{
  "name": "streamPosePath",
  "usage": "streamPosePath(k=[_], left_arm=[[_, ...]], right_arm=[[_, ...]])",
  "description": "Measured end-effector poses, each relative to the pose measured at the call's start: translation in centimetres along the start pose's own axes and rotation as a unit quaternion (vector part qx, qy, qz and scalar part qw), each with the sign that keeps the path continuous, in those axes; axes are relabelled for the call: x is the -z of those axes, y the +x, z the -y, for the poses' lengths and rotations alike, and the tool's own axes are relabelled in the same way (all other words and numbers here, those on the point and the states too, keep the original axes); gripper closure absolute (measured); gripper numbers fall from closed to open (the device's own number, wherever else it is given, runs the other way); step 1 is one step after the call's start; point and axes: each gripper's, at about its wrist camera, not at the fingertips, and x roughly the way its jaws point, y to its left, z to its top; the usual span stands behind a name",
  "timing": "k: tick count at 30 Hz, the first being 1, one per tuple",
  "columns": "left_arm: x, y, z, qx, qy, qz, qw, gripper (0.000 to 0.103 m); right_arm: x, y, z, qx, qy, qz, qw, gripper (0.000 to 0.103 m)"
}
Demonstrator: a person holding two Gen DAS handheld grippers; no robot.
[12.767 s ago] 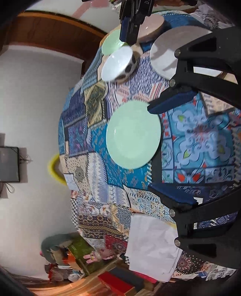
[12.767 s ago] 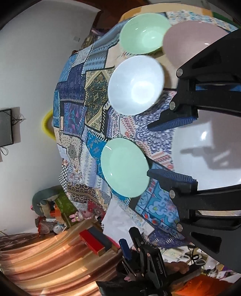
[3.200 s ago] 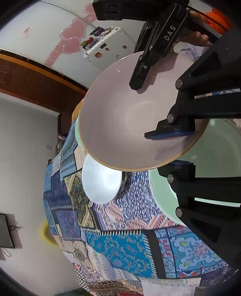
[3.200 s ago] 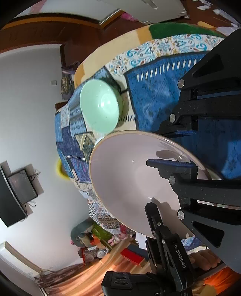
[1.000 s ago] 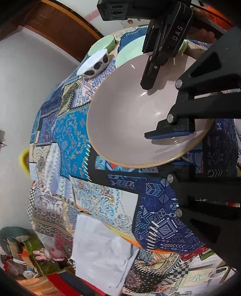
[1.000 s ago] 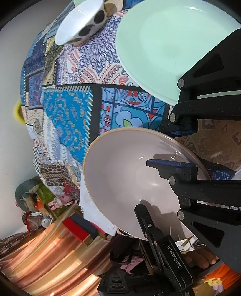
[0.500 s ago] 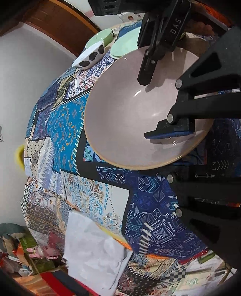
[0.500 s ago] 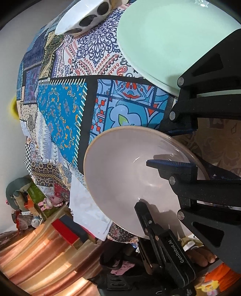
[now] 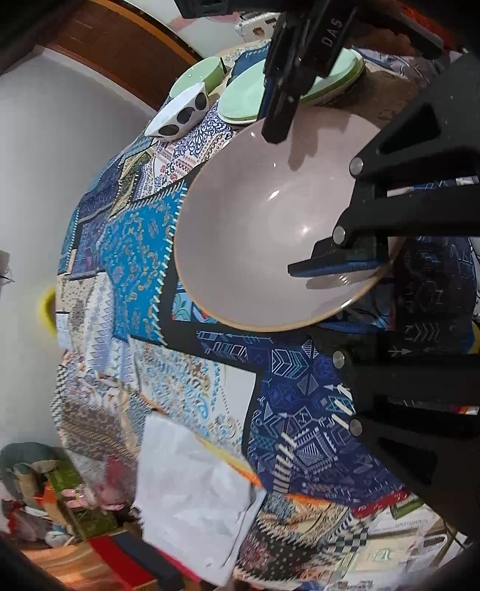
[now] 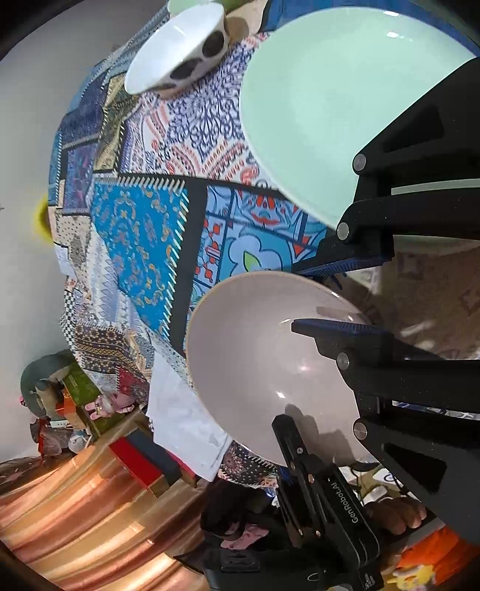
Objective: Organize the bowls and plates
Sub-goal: 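Carry the pink bowl, lower it onto the bed cover, open both tools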
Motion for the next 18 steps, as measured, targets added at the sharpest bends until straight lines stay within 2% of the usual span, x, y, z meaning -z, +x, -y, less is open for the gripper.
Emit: streamPosePath(k=[4,9,13,18], left_arm=[[0.2,-1.3,0.7,-0.014,0.011,0.016,0.9997,0.069],[0.0,-3.1,1.1,-0.023,0.008,0.029,0.9993,0.062],[-0.6,-5.0,1.6,-0.026,0.004,0.052,0.9983,0.052],[-2.4,-7.3,3.9,-0.018,0.013,0.085,0.9961,0.046]], right_arm=[[0.0,-2.1,0.2,0.012,-0.004,0.024,1.0,0.08],[-0.1,-5.4,1.3,0.036,-0.008,0.059,0.998,0.077],[0.0,-8.2,3.5,0.039,0.021,0.092,0.995,0.066],[0.0,-11.2,6.3,0.075,0.042,0.122,0.989,0.064]])
